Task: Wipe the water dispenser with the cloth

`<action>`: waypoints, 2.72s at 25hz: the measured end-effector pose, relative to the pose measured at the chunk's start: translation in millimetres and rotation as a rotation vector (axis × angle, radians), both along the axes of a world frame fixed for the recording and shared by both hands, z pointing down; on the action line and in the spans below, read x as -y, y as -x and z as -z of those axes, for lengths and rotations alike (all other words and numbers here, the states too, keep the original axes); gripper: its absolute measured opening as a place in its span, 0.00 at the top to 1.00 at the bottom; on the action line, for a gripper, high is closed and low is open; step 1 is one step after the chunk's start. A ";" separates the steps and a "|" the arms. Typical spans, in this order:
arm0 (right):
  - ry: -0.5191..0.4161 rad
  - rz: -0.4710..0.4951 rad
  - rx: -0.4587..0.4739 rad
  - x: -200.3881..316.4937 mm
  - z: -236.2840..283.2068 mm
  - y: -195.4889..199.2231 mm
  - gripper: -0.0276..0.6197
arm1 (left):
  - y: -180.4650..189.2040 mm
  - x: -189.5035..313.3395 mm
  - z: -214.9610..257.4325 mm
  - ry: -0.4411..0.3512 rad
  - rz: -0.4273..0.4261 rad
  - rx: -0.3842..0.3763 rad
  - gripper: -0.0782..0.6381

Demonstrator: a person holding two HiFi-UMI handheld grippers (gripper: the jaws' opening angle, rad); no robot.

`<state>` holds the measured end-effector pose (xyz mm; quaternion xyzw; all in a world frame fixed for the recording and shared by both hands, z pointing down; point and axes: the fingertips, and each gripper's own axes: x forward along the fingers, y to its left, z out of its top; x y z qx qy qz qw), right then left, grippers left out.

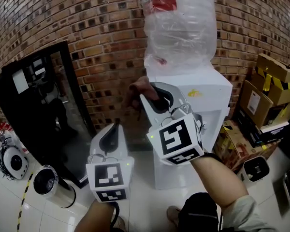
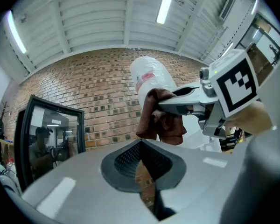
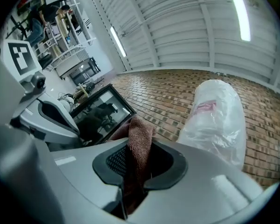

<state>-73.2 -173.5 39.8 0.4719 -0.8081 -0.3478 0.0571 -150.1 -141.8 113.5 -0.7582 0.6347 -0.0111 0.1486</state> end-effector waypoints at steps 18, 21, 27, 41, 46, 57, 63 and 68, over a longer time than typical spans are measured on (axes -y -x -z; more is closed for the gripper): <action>0.022 -0.274 -0.043 46.7 20.4 -100.7 0.83 | -86.7 5.6 -15.6 0.049 -0.096 -0.009 0.89; 0.033 -0.360 0.006 49.0 25.6 -154.5 0.83 | -128.5 7.1 -12.2 0.044 -0.171 0.002 0.89; 0.085 -0.532 0.122 45.3 17.7 -266.8 0.84 | -208.8 -1.8 -22.0 0.059 -0.325 0.002 0.89; -0.050 -0.394 0.154 -7.7 26.4 -243.1 0.84 | -172.9 -13.6 -78.0 0.117 -0.205 -0.104 0.89; -0.116 -0.255 0.075 -27.9 0.0 -134.5 0.84 | -78.7 -14.4 -54.5 0.034 -0.036 -0.159 0.89; -0.079 -0.254 -0.070 9.7 -60.3 -43.4 0.84 | -3.9 -33.2 -62.7 0.054 0.090 -0.218 0.89; -0.061 -0.365 -0.004 21.2 -60.4 -122.6 0.83 | -78.8 -24.8 -85.6 0.095 -0.016 -0.112 0.89; -0.049 -0.477 0.069 22.7 -54.1 -207.5 0.83 | -154.8 -23.2 -95.7 0.105 -0.138 -0.065 0.89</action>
